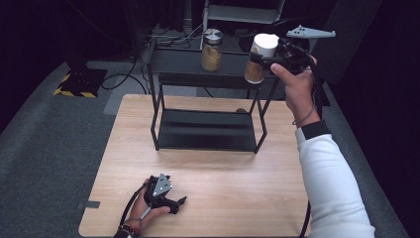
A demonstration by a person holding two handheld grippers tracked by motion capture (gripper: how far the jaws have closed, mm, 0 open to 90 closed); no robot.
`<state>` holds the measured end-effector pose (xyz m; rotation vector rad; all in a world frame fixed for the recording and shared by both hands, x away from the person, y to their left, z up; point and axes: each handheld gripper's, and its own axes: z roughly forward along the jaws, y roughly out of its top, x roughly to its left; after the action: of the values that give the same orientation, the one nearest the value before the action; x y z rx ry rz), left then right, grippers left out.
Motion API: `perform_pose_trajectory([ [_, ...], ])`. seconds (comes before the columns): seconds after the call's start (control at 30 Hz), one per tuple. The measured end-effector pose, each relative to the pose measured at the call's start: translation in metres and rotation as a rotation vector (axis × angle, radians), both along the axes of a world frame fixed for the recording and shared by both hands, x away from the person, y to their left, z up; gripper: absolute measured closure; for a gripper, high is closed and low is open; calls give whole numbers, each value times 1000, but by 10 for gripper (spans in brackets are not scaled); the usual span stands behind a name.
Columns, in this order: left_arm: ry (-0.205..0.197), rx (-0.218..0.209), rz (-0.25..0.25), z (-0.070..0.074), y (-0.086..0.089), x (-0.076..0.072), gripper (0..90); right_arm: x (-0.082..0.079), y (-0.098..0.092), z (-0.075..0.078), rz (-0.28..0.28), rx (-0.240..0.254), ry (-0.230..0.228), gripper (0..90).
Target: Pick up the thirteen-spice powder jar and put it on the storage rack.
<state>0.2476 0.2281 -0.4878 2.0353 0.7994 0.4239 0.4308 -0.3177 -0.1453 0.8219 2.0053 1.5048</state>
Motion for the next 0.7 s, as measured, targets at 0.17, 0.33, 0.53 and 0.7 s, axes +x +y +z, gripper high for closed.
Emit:
perform_pose_trajectory([
  [0.17,0,0,0,0,0,0,3,11,9,8,-8,-16,-7,209],
  [0.33,0,-1,1,0,0,0,3,23,14,12,-21,0,-6,209],
  [0.53,0,-1,5,0,0,0,3,35,20,17,-35,-12,-4,209],
  [0.7,0,-1,9,0,-1,0,3,47,23,15,-43,15,5,209],
])
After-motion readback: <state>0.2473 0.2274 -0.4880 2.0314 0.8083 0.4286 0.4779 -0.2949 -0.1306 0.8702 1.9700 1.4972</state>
